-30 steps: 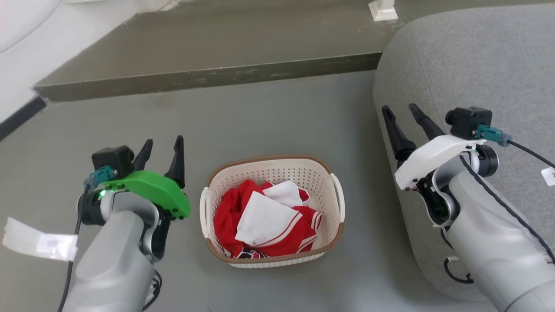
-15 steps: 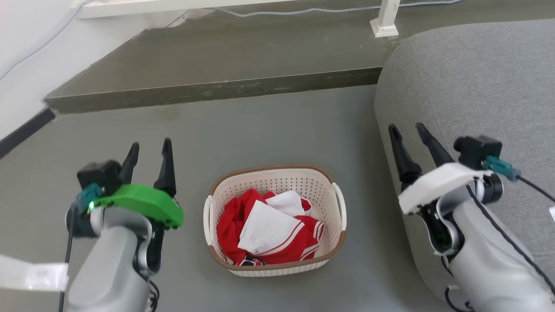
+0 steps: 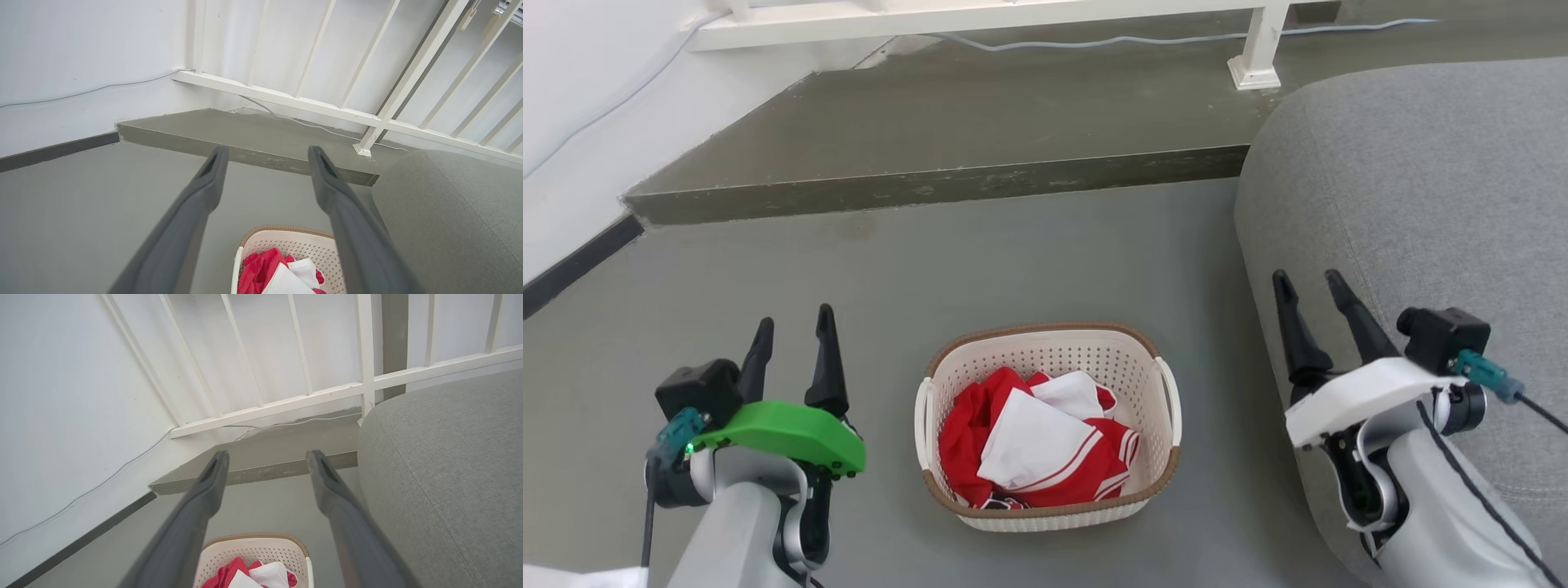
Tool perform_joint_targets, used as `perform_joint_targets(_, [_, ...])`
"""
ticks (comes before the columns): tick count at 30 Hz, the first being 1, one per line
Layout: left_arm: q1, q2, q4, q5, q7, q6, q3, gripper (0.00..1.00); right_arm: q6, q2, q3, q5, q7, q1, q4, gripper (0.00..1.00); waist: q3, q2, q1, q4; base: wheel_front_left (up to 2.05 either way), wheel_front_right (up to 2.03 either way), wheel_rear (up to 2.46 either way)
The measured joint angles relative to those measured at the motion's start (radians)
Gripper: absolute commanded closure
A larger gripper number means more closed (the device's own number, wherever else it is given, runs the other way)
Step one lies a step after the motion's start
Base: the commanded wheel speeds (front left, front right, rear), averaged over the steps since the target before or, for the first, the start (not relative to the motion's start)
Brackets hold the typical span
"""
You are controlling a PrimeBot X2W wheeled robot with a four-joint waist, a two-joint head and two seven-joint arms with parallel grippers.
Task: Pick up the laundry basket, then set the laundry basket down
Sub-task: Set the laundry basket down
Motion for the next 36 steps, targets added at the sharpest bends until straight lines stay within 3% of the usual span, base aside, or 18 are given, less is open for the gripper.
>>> perform_joint_targets(15, [0.116, -0.018, -0.126, 0.058, 0.000, 0.000, 0.078, 0.00, 0.000, 0.015, -0.035, -0.091, 0.000, 0.094, -0.085, 0.00, -0.012, 0.0000, 0.0000, -0.001, 0.00, 0.00, 0.00])
perform_joint_targets(36, [0.204, -0.026, -0.181, 0.133, 0.000, -0.020, 0.059, 0.00, -0.007, 0.029, -0.073, -0.134, 0.000, 0.159, -0.120, 0.00, -0.018, 0.0000, 0.0000, -0.016, 0.00, 0.00, 0.00])
